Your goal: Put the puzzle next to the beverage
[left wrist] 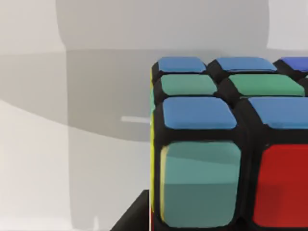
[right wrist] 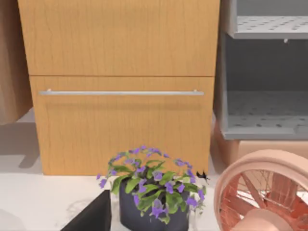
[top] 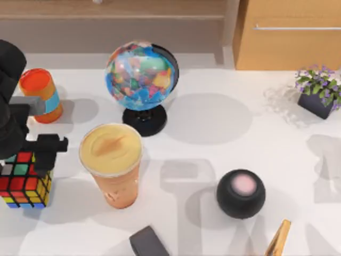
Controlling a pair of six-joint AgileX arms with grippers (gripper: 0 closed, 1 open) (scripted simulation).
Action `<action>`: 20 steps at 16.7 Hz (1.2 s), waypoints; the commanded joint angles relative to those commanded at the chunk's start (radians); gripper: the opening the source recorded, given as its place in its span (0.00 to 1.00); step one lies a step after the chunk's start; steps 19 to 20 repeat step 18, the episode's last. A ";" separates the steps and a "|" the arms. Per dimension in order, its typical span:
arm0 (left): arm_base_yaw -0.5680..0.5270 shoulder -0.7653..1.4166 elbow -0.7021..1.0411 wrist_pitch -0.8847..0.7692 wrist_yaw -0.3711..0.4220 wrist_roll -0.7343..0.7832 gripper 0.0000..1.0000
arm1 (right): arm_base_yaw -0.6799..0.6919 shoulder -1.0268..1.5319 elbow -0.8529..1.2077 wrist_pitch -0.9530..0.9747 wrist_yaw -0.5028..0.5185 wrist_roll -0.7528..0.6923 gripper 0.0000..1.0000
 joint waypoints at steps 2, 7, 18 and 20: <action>0.000 0.000 0.000 0.000 0.000 0.000 0.23 | 0.000 0.000 0.000 0.000 0.000 0.000 1.00; 0.000 0.000 0.000 0.000 0.000 0.000 0.60 | 0.000 0.000 0.000 0.000 0.000 0.000 1.00; 0.000 0.000 0.000 0.000 0.000 0.000 1.00 | 0.000 0.000 0.000 0.000 0.000 0.000 1.00; 0.000 0.000 0.000 0.000 0.000 0.000 1.00 | 0.000 0.000 0.000 0.000 0.000 0.000 1.00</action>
